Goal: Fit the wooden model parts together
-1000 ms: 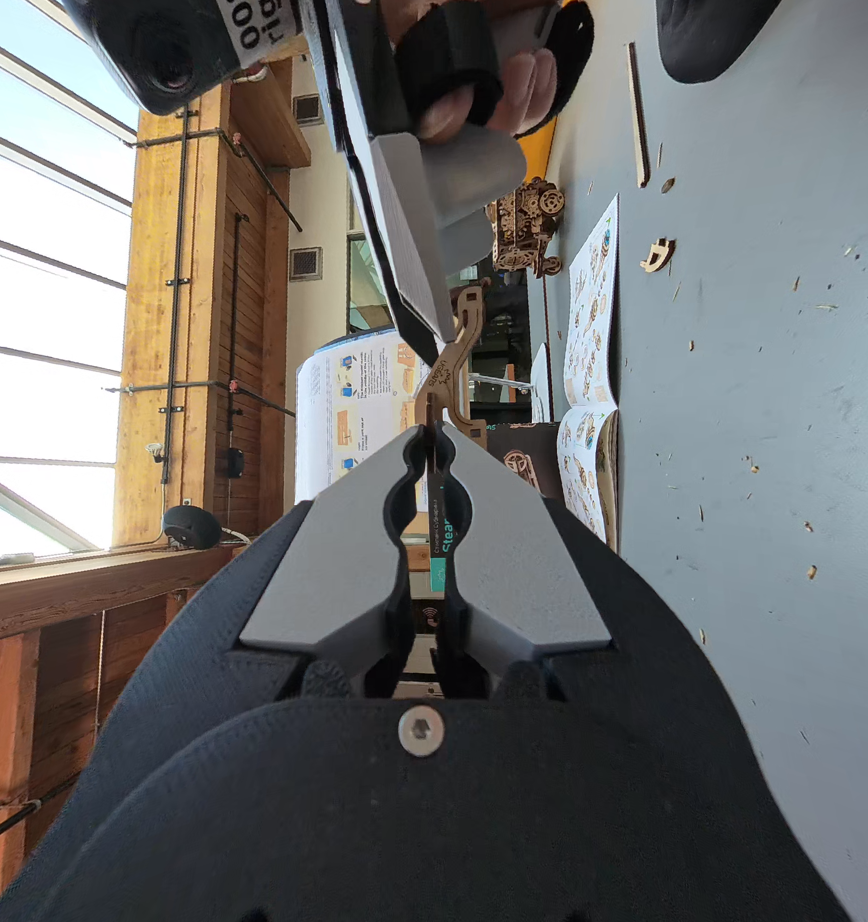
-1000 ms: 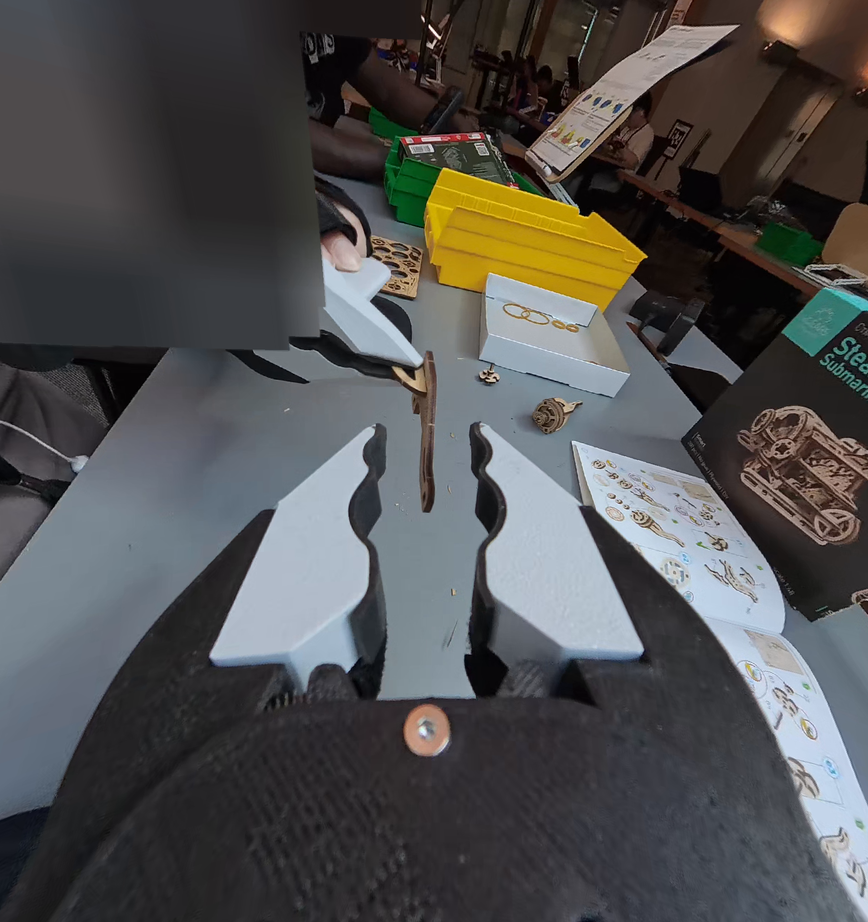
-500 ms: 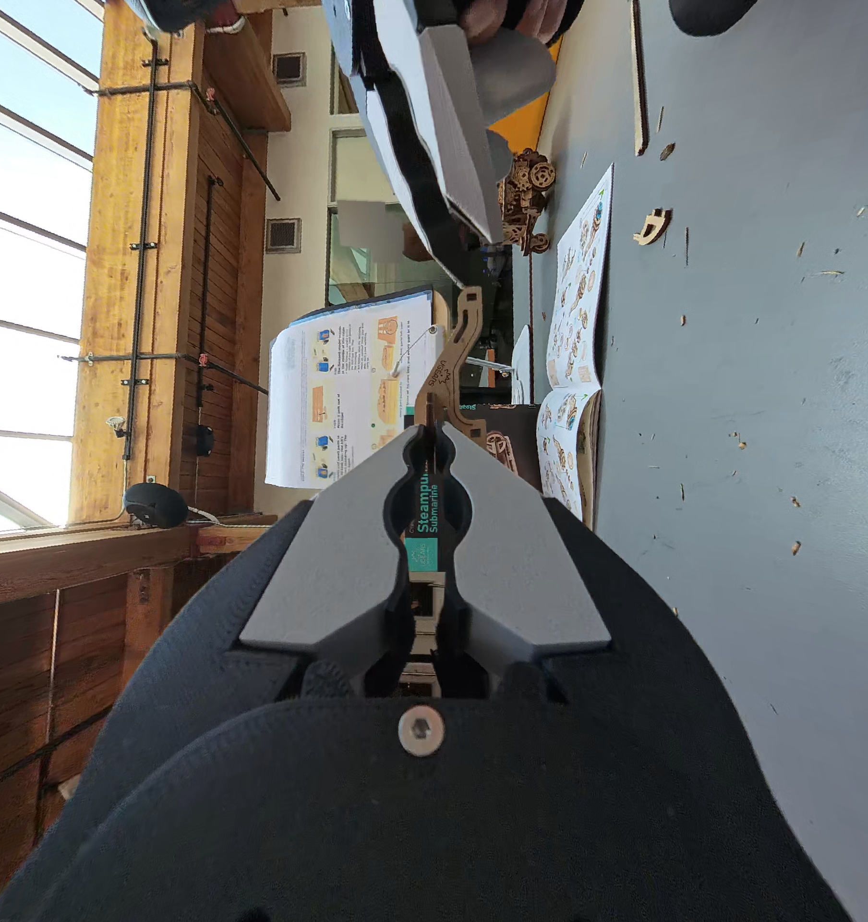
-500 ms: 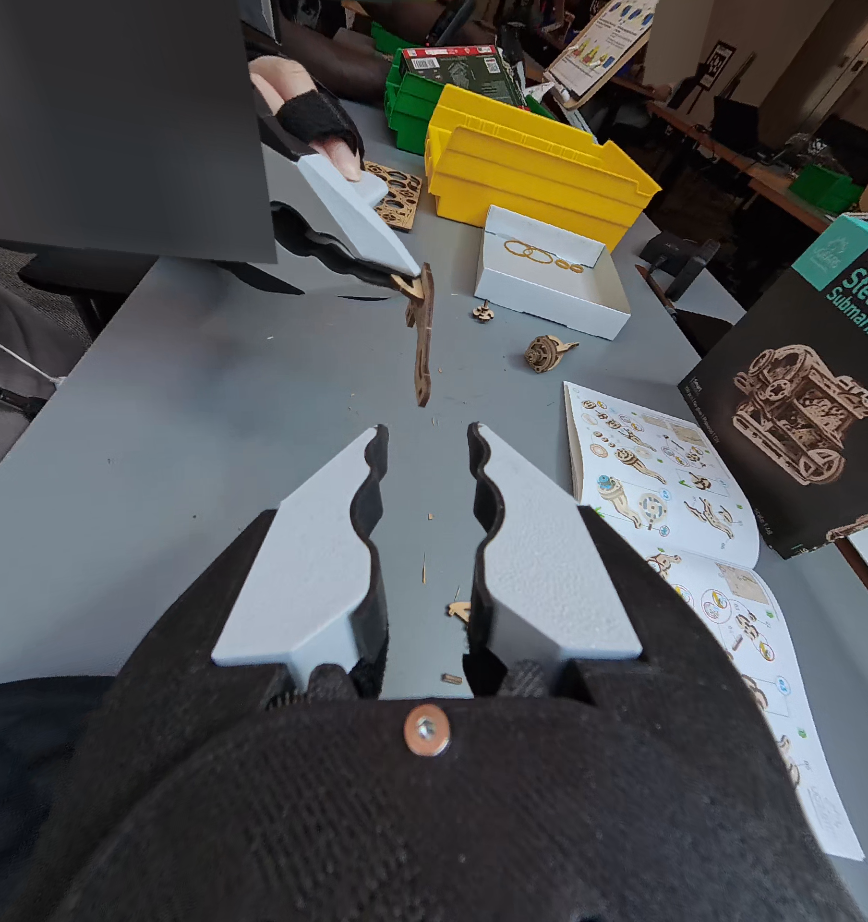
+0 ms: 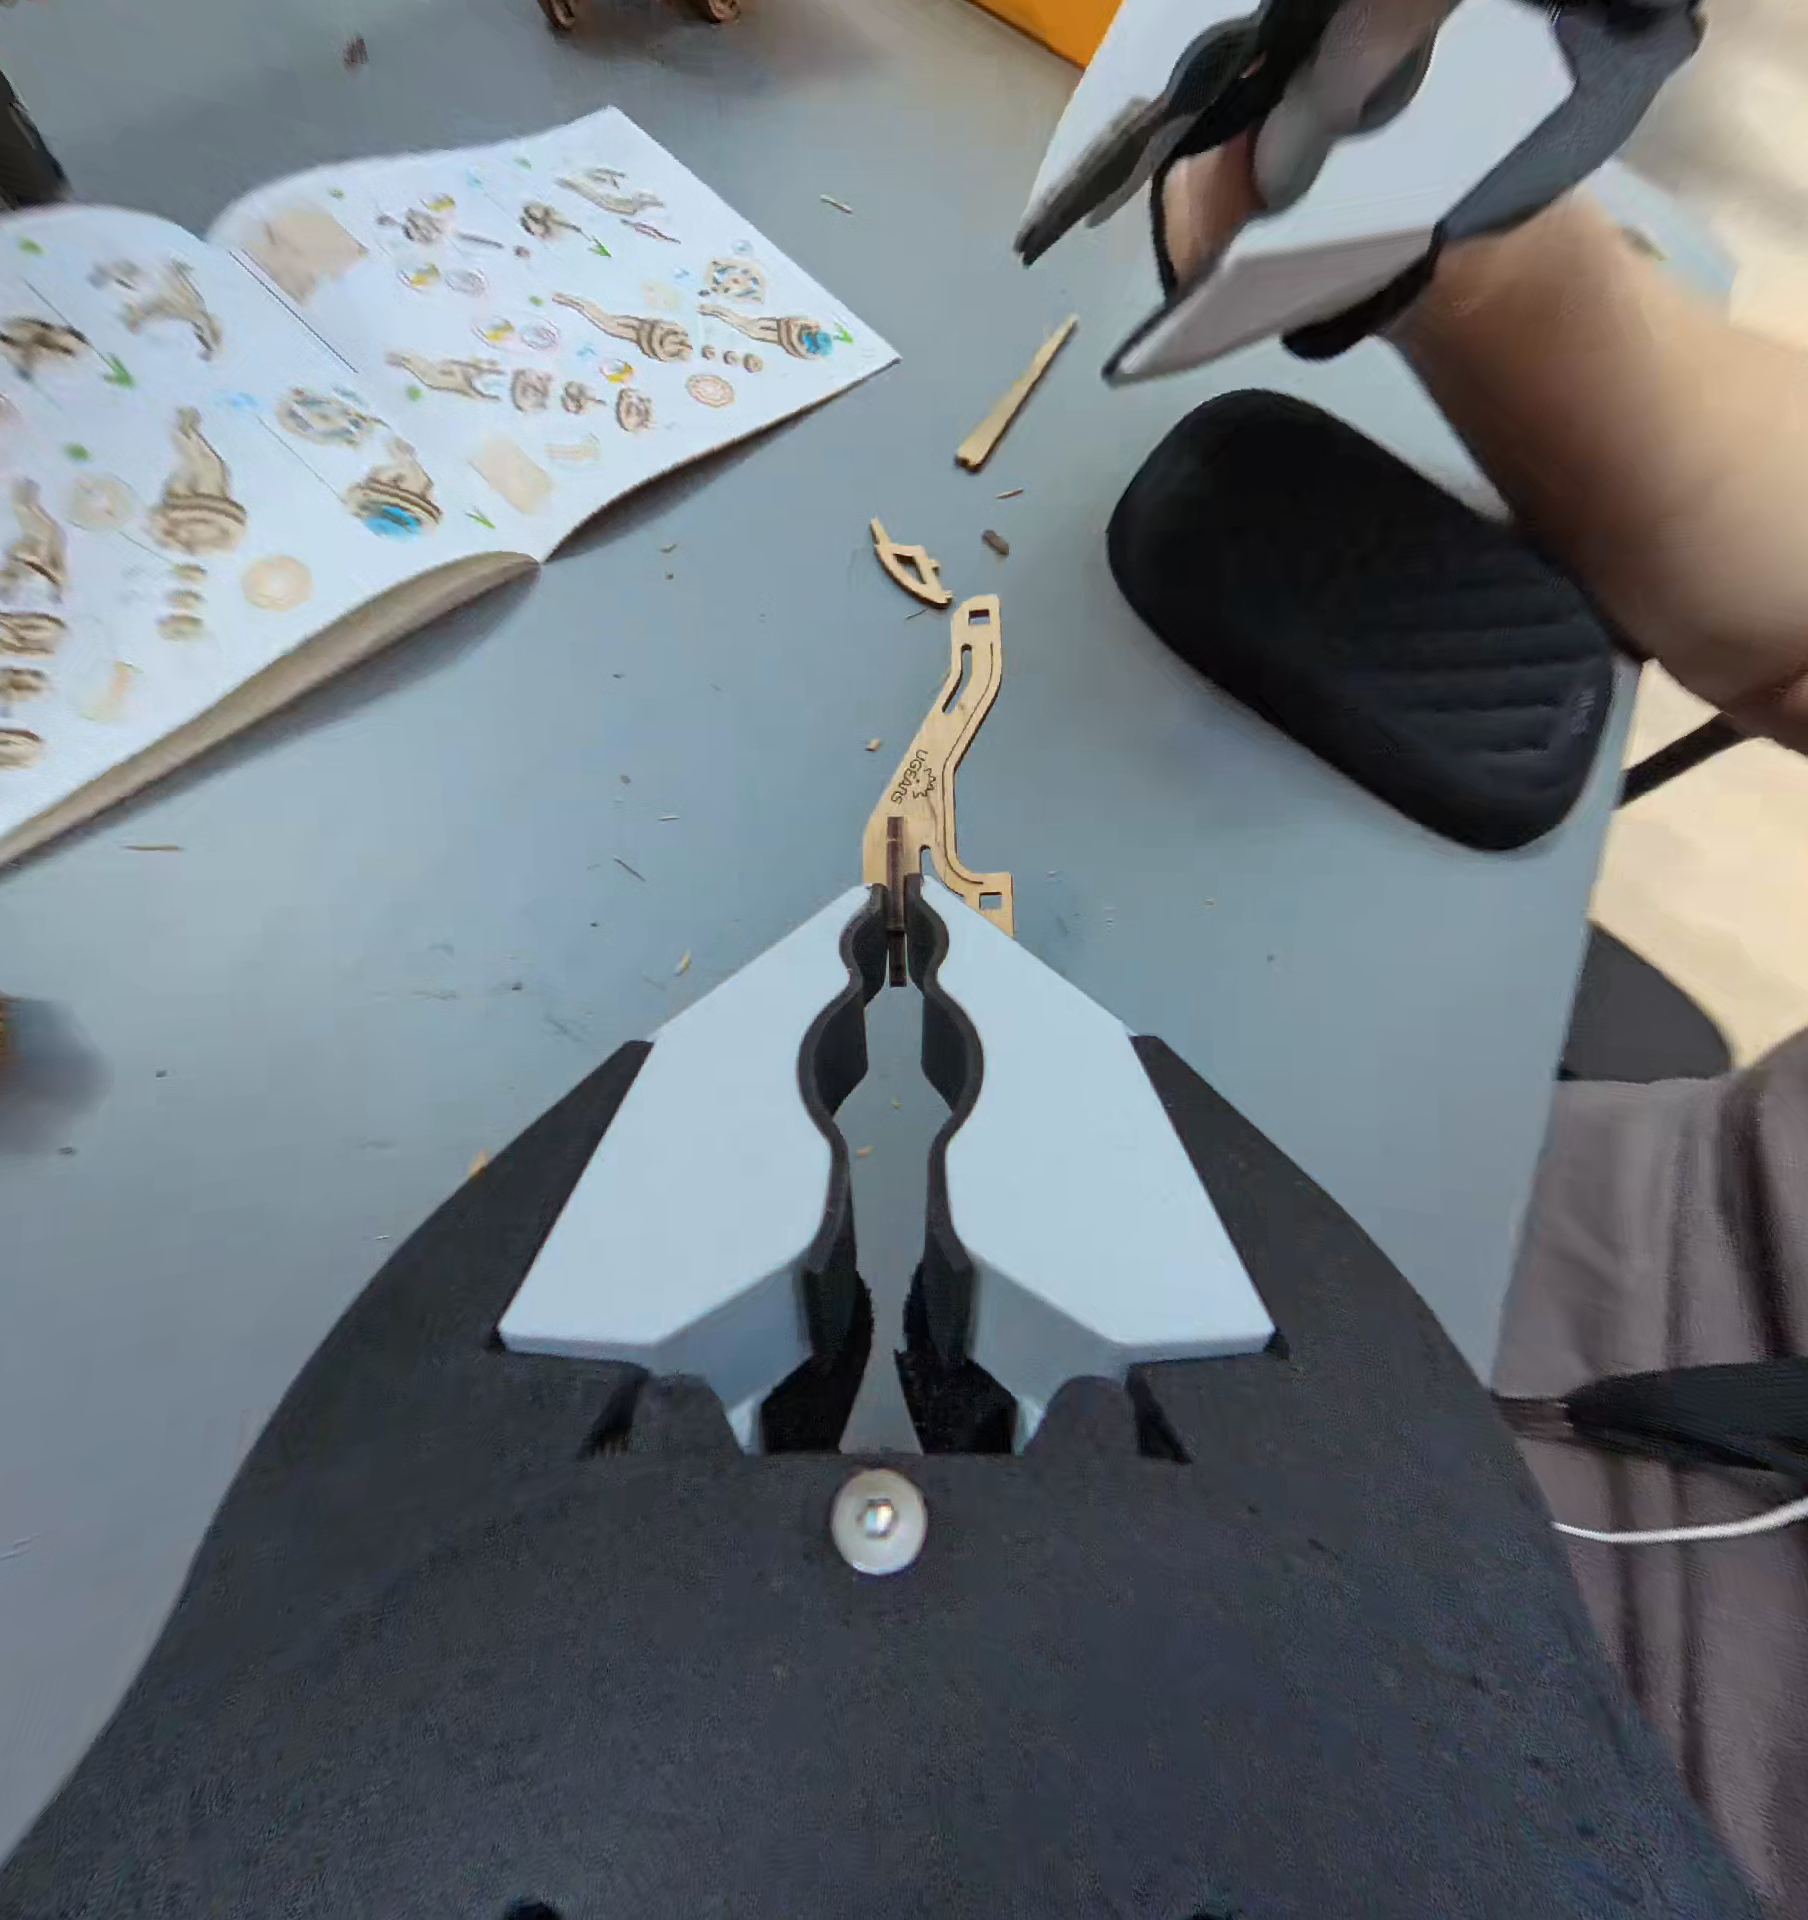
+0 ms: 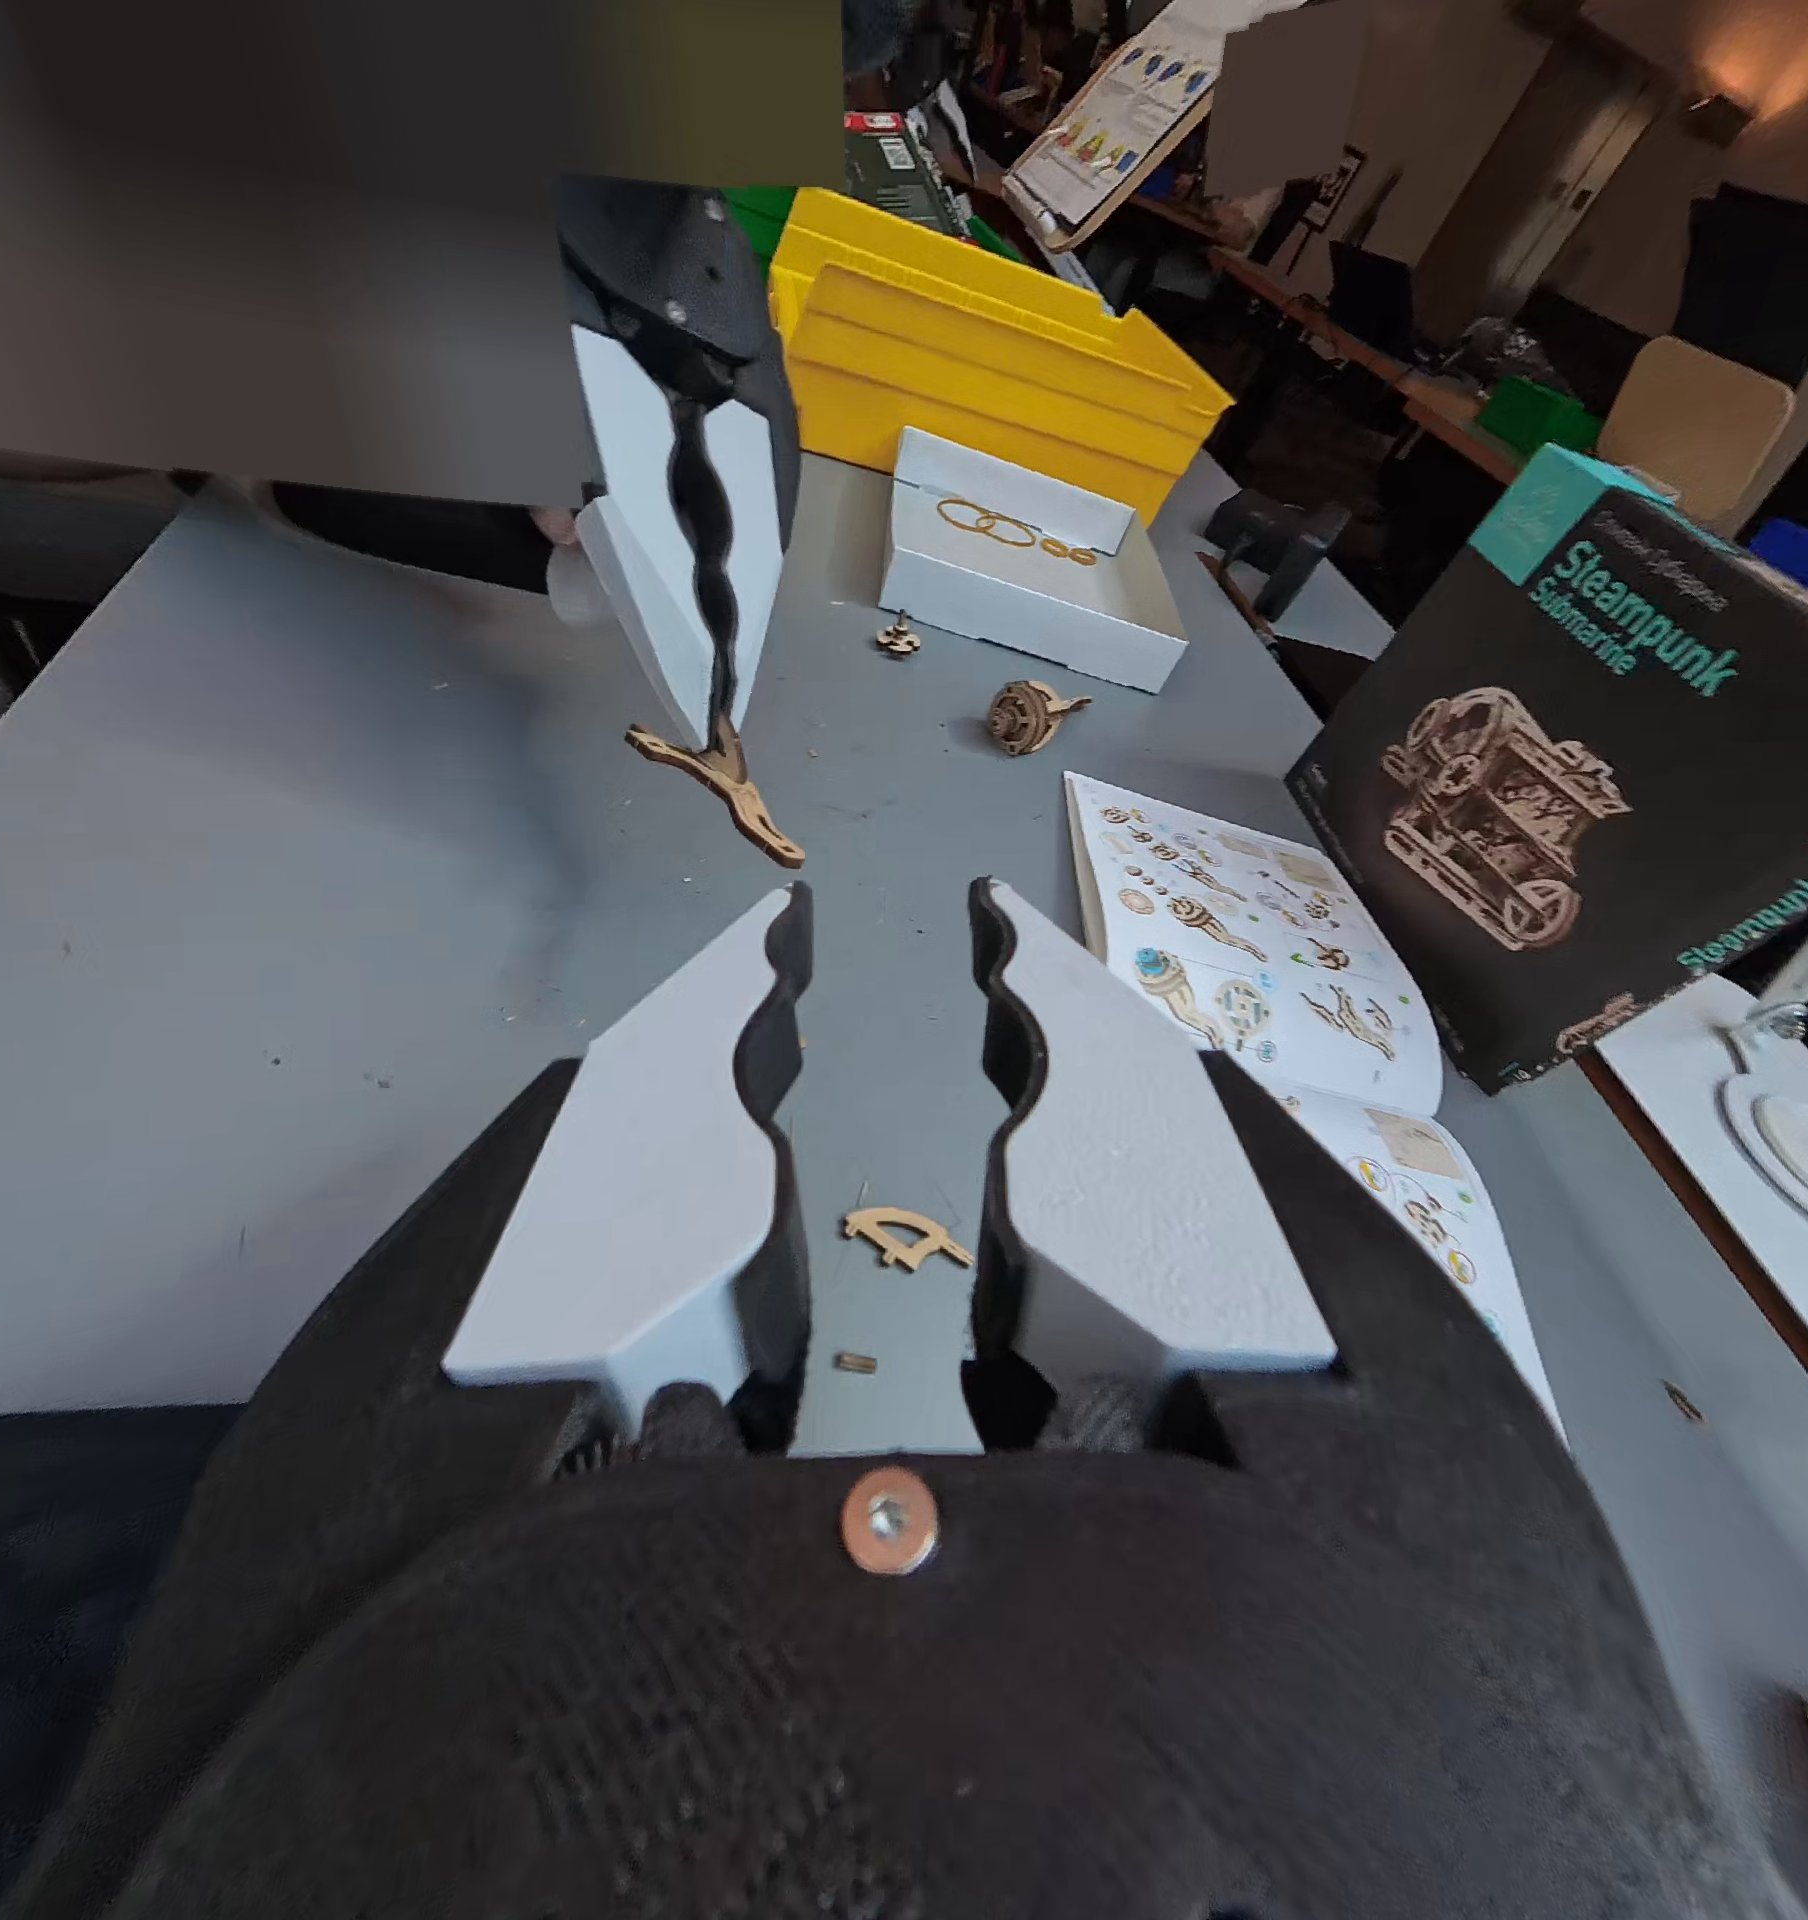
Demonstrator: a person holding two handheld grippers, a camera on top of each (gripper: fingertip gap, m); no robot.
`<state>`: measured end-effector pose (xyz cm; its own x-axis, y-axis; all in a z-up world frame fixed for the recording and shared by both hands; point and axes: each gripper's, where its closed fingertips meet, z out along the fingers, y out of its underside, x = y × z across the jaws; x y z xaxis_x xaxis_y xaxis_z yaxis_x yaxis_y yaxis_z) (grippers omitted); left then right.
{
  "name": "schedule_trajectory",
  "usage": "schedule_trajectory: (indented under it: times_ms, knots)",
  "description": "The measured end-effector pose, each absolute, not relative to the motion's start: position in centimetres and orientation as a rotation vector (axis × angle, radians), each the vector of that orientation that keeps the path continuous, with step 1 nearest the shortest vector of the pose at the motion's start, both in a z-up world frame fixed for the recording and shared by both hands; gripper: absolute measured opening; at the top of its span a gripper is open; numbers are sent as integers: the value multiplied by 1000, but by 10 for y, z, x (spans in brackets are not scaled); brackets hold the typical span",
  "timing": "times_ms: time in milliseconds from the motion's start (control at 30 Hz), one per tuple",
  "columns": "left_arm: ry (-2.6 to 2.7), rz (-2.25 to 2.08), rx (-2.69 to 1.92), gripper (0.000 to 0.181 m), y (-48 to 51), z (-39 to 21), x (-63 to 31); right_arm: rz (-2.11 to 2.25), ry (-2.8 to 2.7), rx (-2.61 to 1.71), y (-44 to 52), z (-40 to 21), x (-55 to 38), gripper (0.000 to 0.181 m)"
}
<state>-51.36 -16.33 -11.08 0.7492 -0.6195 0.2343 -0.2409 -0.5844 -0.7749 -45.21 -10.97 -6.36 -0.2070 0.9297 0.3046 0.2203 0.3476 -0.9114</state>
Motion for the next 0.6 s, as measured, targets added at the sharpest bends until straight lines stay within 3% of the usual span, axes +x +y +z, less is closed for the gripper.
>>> schedule_trajectory:
  times_ms: [33, 100, 200, 367, 433, 467, 567, 600]
  knots:
    - [601, -790, -2206, 1, -167, -109, -508, 927, -1706, -1023, -120, -69, -458, 41]
    - [526, -1030, -2206, 1, -172, -105, -500, 849, -1781, -945, -139, -79, -467, 51]
    - [478, -1227, -2204, 1, -176, -102, -493, 677, -1899, -846, -155, -99, -475, 49]
    - [496, -1358, -2256, 1, -186, -106, -483, 631, -1902, -827, -161, -106, -480, 23]
    - [519, -1379, -2247, 2, -187, -104, -479, 683, -1940, -823, -168, -107, -476, 4]
    - [524, -1384, -2233, 5, -186, -101, -479, 712, -1974, -834, -171, -110, -473, 1]
    - [487, -1251, -2196, 51, -169, -92, -495, 858, -1929, -940, -170, -103, -473, 0]
    - [504, -1190, -2155, 52, -165, -86, -503, 951, -1913, -1004, -170, -99, -473, 0]
